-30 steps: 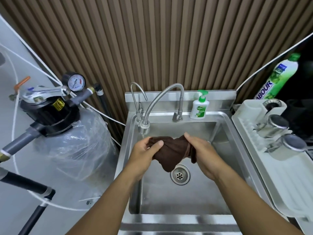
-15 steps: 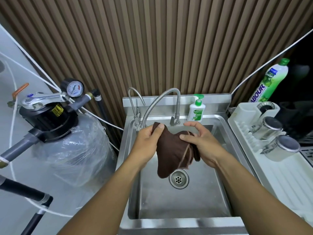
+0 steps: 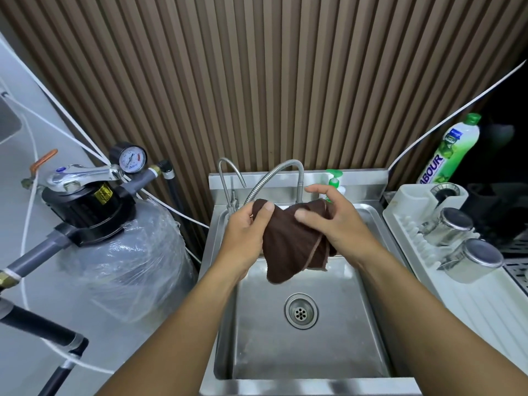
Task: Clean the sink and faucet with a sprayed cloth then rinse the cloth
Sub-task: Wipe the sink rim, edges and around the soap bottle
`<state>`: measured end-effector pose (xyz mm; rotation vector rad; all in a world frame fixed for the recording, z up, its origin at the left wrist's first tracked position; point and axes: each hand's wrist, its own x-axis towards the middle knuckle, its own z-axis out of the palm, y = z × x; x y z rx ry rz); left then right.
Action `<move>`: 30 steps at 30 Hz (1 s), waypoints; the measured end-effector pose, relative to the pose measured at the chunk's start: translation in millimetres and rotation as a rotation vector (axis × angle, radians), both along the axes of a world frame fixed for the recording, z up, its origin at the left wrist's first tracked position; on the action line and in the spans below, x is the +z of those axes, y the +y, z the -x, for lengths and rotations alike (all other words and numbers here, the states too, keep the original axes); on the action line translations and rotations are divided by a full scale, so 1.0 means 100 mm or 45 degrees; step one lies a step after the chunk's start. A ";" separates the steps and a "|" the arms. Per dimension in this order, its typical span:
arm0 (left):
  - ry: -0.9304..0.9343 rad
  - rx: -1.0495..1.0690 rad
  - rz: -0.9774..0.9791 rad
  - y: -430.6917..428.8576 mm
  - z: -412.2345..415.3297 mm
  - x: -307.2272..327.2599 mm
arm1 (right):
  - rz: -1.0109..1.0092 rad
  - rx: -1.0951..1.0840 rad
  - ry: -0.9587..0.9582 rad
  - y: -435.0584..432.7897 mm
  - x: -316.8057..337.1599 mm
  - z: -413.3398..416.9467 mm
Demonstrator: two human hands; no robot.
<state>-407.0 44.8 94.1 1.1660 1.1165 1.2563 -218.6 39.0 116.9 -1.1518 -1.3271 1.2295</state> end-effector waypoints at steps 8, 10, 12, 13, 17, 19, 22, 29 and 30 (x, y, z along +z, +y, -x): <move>0.141 0.055 0.031 -0.03 0.01 0.04 | 0.085 -0.175 0.286 0.03 0.07 0.04; 0.179 -0.038 -0.004 -0.10 -0.04 0.03 | 0.130 -0.200 0.358 0.01 0.06 0.09; 0.180 -0.222 -0.024 -0.14 -0.08 0.02 | 0.147 -0.203 0.338 -0.02 0.05 0.12; 0.217 -0.271 -0.069 -0.14 -0.08 0.00 | 0.151 -0.202 0.320 -0.03 0.03 0.11; 0.546 -0.215 -0.320 -0.10 -0.07 -0.04 | 0.230 -0.200 0.250 -0.06 -0.01 0.07; 0.545 -0.154 -0.419 -0.09 -0.09 -0.03 | 0.258 -0.212 0.306 -0.07 -0.04 0.07; 0.534 -0.092 -0.484 -0.10 -0.10 -0.04 | 0.270 -0.245 0.373 -0.08 -0.04 0.07; 0.572 -0.183 -0.469 -0.17 -0.17 -0.07 | 0.289 -0.228 0.517 -0.10 0.04 0.09; 0.586 -0.183 -0.462 -0.17 -0.17 -0.05 | 0.298 -0.230 0.538 -0.11 0.05 0.09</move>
